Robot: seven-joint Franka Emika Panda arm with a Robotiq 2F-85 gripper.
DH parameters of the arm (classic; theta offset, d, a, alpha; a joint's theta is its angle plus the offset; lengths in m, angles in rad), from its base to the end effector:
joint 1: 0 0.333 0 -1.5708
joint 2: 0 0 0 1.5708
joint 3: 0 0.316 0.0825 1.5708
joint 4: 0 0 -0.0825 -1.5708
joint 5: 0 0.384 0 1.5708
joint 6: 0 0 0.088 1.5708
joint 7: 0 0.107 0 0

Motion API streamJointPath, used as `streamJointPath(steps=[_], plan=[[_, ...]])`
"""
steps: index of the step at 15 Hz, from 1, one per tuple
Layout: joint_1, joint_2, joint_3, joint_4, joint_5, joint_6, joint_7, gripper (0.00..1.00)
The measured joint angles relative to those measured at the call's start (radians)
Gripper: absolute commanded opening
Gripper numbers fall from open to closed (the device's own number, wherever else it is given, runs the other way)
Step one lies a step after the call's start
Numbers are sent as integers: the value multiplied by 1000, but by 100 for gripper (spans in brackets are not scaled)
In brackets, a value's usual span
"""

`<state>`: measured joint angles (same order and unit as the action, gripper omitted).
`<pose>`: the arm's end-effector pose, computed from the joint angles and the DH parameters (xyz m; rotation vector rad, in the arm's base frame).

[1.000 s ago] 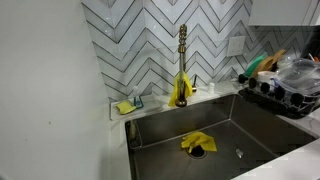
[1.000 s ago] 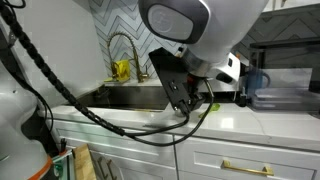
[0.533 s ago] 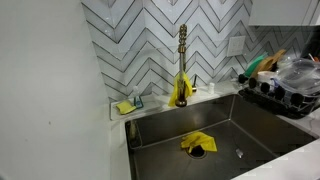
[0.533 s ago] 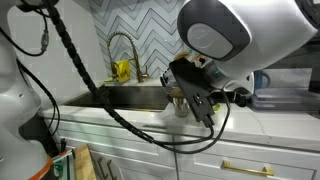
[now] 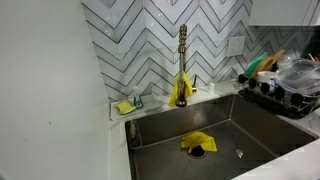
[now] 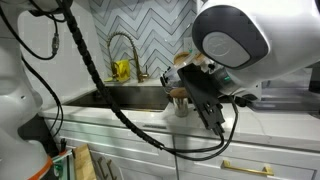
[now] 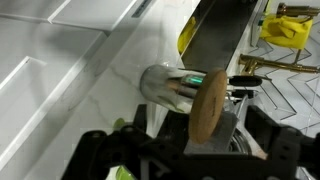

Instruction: Remove the coaster from on top of the silver cup, put it on the counter and then put the silver cup on the coaster

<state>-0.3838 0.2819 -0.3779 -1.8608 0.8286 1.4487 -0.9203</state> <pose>0.4673 -0.3103 0.3699 -2.1914 0.0622 -0.1422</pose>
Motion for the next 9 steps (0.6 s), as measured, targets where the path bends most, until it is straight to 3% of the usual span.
streamJointPath(steps=[9], plan=[[-67, 117, 49, 54, 124, -88, 21, 100]])
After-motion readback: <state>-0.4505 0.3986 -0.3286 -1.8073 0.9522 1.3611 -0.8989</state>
